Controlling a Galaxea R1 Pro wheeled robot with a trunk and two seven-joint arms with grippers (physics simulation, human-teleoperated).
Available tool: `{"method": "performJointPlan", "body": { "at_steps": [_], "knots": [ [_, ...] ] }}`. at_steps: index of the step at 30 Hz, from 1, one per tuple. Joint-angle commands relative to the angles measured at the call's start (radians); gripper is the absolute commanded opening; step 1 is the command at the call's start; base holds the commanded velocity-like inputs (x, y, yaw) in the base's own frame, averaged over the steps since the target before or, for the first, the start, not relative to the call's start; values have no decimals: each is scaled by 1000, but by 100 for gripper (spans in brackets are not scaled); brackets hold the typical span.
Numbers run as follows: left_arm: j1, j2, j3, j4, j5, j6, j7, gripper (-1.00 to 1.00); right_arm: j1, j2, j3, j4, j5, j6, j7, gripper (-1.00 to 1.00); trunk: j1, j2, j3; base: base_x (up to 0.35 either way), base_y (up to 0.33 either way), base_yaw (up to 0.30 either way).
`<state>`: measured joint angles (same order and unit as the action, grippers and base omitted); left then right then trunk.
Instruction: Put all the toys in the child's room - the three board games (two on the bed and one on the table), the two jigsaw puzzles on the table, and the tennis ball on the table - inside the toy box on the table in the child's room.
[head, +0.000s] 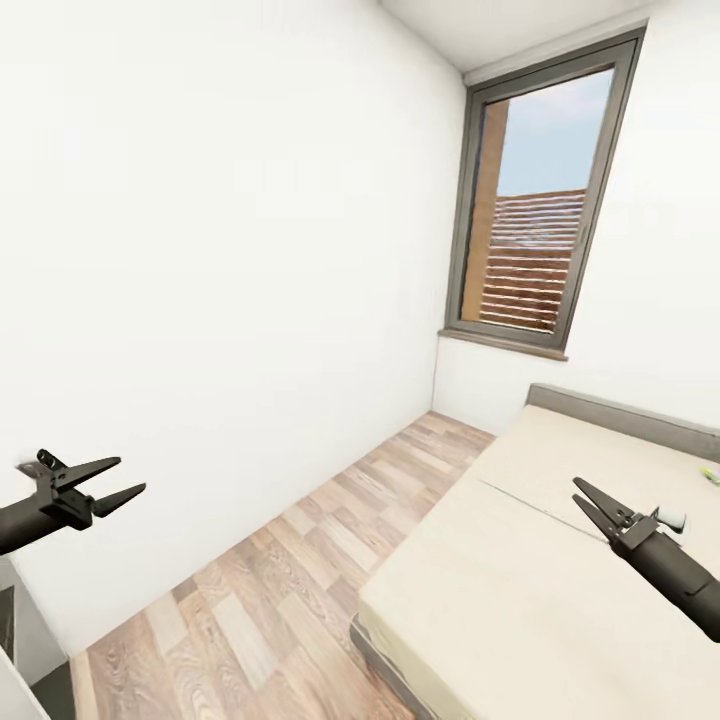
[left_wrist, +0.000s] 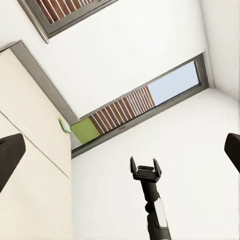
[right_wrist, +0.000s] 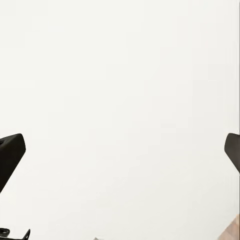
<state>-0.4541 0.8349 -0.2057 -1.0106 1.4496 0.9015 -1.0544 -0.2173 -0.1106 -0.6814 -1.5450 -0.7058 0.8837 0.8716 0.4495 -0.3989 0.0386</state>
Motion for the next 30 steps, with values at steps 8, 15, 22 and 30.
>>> {"method": "performJointPlan", "body": {
  "at_steps": [8,15,22,30],
  "knots": [
    [-1,0,-5,1,6,5,-2,100,-1,0,-2,9,-1,6,5,100,1,-1,3,0,-92,-280],
    [-1,0,-4,1,6,5,-2,100,-1,0,-3,11,-1,6,5,100,1,-1,5,0,-8,-280],
    [-1,0,-4,1,6,5,-2,100,-1,0,-3,11,0,6,4,100,1,-1,8,0,-1,-280],
    [-1,0,-5,1,6,5,-2,100,-1,0,-3,11,0,6,4,100,1,-1,12,0,0,-280]
  ]
}}
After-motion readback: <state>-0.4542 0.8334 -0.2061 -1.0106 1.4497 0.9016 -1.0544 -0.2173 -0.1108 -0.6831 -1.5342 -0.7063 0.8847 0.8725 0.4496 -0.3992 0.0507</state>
